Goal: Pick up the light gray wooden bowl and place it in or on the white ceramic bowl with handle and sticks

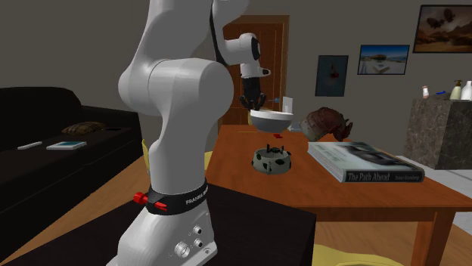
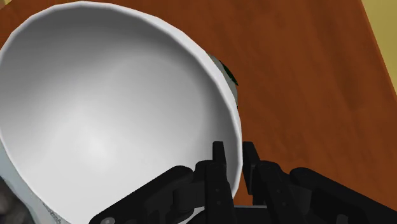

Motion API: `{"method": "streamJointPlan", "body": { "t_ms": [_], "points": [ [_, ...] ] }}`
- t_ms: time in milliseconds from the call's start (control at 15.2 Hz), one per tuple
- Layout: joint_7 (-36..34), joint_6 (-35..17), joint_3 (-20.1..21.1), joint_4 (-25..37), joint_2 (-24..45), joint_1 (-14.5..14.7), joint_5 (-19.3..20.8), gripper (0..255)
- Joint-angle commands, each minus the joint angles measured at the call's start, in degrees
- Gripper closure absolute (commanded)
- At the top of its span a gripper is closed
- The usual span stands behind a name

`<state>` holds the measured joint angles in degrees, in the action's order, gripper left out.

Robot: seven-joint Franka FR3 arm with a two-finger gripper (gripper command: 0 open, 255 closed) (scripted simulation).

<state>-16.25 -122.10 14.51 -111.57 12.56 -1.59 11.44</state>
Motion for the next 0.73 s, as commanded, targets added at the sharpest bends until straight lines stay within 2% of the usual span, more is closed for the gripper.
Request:
{"method": "streamJointPlan", "body": {
  "t_ms": [0,660],
  "points": [
    [-0.19,-1.14,-0.17,-0.05,1.10,0.00,0.46,255],
    [-2.11,-7.54,-0.85,-2.54,5.29,0.40,2.56,255]
  ]
}}
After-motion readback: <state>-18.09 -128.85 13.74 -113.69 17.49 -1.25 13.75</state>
